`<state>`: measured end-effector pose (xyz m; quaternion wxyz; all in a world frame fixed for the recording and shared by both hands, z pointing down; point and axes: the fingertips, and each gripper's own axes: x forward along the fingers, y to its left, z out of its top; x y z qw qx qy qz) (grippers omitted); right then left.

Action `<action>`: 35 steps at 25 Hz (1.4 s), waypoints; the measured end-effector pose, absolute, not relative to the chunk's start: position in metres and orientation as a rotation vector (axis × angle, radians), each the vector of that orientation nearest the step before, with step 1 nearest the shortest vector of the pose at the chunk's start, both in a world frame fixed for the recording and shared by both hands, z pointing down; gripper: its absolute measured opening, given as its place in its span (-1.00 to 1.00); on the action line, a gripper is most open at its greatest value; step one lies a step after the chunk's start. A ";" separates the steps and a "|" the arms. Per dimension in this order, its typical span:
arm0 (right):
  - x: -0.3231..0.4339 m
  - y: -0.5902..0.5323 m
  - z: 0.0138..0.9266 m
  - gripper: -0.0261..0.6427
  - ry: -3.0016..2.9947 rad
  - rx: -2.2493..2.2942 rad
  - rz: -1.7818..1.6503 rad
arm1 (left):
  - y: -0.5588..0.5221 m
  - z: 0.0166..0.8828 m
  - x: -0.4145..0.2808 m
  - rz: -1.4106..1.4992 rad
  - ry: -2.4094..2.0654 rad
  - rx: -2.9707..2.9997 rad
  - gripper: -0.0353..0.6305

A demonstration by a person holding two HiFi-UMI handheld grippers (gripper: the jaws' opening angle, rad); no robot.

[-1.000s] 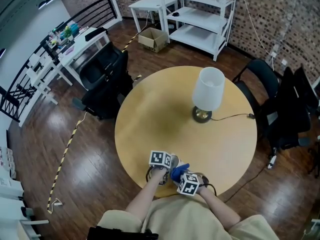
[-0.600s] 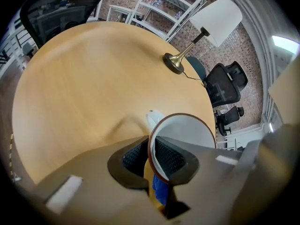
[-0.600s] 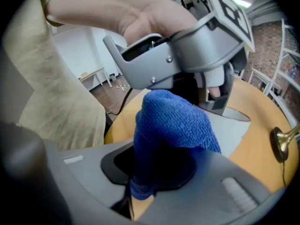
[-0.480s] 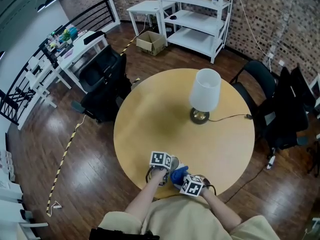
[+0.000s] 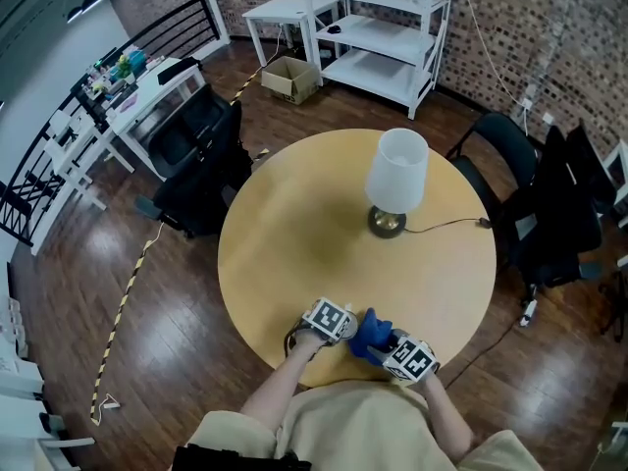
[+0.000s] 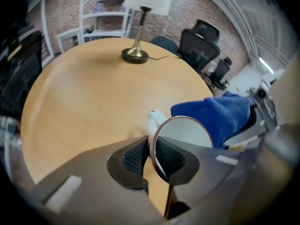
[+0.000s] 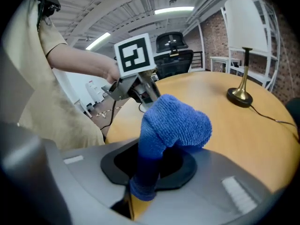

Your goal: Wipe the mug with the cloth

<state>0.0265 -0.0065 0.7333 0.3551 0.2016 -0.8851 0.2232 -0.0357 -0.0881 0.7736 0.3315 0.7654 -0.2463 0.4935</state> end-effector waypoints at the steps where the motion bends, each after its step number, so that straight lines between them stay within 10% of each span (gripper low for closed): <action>1: 0.033 -0.007 0.733 -0.69 -2.283 0.540 0.583 | -0.086 0.773 -0.032 1.357 -0.610 2.055 -0.79; 7: 0.061 -0.012 0.739 -0.68 -2.264 0.607 0.636 | -0.096 0.764 -0.027 1.365 -0.655 2.220 -0.78; 13: 0.070 -0.032 0.730 -0.68 -2.270 0.615 0.602 | -0.079 0.735 -0.061 0.784 -0.900 1.952 0.06; 20: 0.086 -0.072 0.723 -0.68 -2.245 0.572 0.528 | -0.032 0.727 -0.024 0.248 -0.782 1.582 0.10; 32: 0.096 -0.080 0.732 -0.68 -2.241 0.536 0.552 | -0.073 0.695 -0.033 1.302 -0.400 2.650 0.27; 35: 0.097 -0.080 0.733 -0.68 -2.244 0.554 0.572 | -0.100 0.696 -0.020 1.258 -0.346 2.608 -0.09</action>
